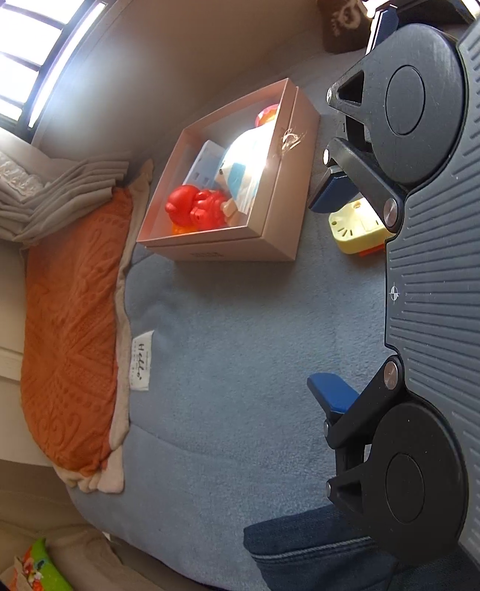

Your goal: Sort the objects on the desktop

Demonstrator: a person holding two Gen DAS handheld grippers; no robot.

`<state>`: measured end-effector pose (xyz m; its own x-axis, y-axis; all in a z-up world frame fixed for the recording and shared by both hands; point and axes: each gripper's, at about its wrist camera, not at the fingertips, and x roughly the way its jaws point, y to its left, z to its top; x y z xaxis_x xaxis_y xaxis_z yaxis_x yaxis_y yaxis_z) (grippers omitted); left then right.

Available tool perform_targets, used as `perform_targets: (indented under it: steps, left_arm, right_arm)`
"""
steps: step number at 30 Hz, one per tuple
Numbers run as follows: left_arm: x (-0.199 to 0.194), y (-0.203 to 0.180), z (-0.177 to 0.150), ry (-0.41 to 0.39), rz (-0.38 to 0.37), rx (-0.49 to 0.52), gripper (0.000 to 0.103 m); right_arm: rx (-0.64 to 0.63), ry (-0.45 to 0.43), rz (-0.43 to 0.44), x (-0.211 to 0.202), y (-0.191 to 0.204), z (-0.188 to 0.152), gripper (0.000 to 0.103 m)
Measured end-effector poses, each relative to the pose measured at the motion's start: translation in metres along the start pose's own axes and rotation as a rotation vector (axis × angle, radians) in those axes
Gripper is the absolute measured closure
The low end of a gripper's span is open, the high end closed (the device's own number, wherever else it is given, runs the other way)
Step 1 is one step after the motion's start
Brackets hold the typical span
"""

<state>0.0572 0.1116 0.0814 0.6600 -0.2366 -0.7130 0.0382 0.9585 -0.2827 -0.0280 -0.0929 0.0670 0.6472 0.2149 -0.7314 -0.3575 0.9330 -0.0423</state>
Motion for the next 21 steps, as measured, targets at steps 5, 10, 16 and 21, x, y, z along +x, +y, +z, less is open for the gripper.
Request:
perform_targets:
  steps: [5,10,16,21]
  left_arm:
    - [0.008,-0.002,-0.004,0.02,0.001,0.011,0.006]
    - [0.011,-0.003,-0.007,0.032,0.005,0.021,0.005]
    - [0.011,0.0,-0.007,0.033,0.009,0.01,0.004]
    - [0.011,0.001,-0.007,0.035,0.012,0.008,0.003]
  right_arm:
    - [0.13,-0.034,-0.06,0.007,-0.033,0.02,0.008]
    - [0.214,0.151,-0.024,0.053,-0.057,0.019,0.014]
    - [0.059,0.225,0.161,0.023,-0.024,-0.01,0.011]
    - [-0.049,0.271,0.133,0.004,-0.009,-0.034,0.002]
